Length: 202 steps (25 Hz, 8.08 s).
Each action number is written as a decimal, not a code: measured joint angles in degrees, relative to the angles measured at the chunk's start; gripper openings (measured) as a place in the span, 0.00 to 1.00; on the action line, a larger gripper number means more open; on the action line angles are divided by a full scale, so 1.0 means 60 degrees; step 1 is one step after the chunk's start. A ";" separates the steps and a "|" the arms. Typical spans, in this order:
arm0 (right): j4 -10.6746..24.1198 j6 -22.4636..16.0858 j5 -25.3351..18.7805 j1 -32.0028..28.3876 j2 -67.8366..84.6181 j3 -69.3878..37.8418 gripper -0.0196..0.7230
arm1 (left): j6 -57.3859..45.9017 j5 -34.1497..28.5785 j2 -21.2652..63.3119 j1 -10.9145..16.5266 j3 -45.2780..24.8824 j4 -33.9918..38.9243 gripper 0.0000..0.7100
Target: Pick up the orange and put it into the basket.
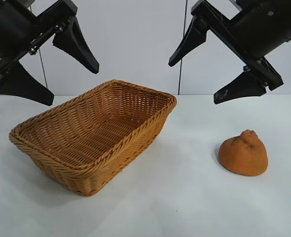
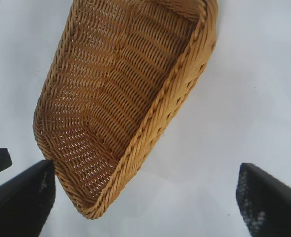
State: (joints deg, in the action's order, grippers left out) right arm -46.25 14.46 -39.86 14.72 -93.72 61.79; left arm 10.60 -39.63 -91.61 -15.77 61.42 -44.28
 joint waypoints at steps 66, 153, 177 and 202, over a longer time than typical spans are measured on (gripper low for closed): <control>0.0000 0.0000 0.0000 0.0000 0.0000 0.0000 0.94 | -1.2889 -0.0115 -0.0134 -0.1080 -0.0804 0.6666 0.90; 0.0000 0.0000 -0.0059 0.0000 0.0000 0.0000 0.94 | -0.2695 -0.1532 -0.4581 0.0669 0.3159 0.3420 0.12; 0.0029 0.0000 -0.0059 0.0000 0.0000 0.0000 0.94 | -0.2596 -0.3535 -0.4790 0.0669 0.5219 0.3838 0.86; 0.0040 0.0000 -0.0059 0.0000 0.0000 0.0000 0.94 | -0.2617 -0.4962 -0.3708 0.2155 0.6113 0.7520 0.86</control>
State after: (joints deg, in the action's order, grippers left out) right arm -46.01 14.46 -40.21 14.72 -93.72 61.79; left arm -5.10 -69.40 -113.86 -2.84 98.10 0.84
